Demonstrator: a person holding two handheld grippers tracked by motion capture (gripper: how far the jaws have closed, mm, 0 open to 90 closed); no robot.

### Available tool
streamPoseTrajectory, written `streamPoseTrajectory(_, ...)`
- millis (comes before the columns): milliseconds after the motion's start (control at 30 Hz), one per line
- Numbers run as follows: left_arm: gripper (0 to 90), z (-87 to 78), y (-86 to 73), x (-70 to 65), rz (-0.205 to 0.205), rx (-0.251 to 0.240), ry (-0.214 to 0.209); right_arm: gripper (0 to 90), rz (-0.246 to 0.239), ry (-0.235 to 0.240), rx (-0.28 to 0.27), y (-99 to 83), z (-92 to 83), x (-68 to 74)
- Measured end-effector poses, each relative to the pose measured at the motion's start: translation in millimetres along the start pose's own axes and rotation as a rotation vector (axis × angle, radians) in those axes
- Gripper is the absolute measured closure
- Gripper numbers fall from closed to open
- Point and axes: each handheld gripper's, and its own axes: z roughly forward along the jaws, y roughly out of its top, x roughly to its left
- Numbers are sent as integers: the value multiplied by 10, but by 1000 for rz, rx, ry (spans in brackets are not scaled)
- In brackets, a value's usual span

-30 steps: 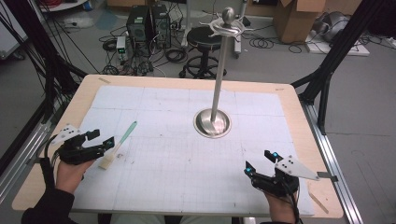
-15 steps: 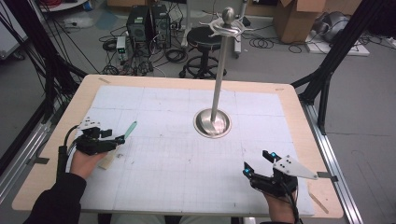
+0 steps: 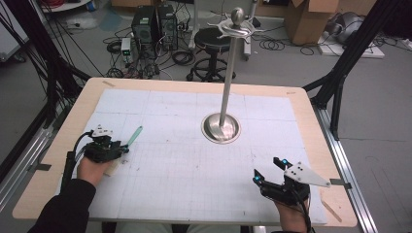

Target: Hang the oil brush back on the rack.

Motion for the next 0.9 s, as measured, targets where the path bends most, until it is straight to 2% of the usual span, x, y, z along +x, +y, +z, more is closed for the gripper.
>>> streamPoseTrajectory(133, 742, -7, 3, -22, 22, 11, -5, 206, 0, -3, 3, -3, -1, -1)
streamPoseTrajectory(200, 775, -10, 3, -31, 24, 14, -20, 206, -1, -5, 3, -3, 1, -2)
streamPoseTrajectory(267, 801, -9, 4, -38, 27, 16, -14, 207, -10, -9, 8, -2, 5, 3)
streamPoseTrajectory(400, 807, -6, 7, -14, -19, 17, -29, 207, -18, -14, 10, 1, 13, 15)
streamPoseTrajectory(500, 809, -6, 5, 1, -32, 15, -37, 207, -16, -15, 10, 1, 15, 7)
streamPoseTrajectory(533, 813, -17, 9, 31, -53, 18, -53, 207, -12, -14, 9, 0, 14, 7)
streamPoseTrajectory(567, 814, -17, 9, 31, -53, 18, -53, 207, -13, -15, 8, 0, 13, 6)
streamPoseTrajectory(633, 815, -42, 5, 71, -83, 14, -59, 207, -10, -15, 7, 1, 11, 2)
streamPoseTrajectory(733, 815, -124, 12, 104, -86, -31, -61, 206, -11, -15, 6, 1, 14, -3)
streamPoseTrajectory(767, 815, -208, 25, 121, -96, -85, -83, 207, -9, -11, 8, 3, 16, 0)
streamPoseTrajectory(800, 816, -208, 25, 121, -96, -85, -83, 207, -8, -11, 7, 4, 18, 3)
streamPoseTrajectory(900, 816, -338, 44, 97, -98, -160, -114, 206, -7, -8, 4, 7, 23, 3)
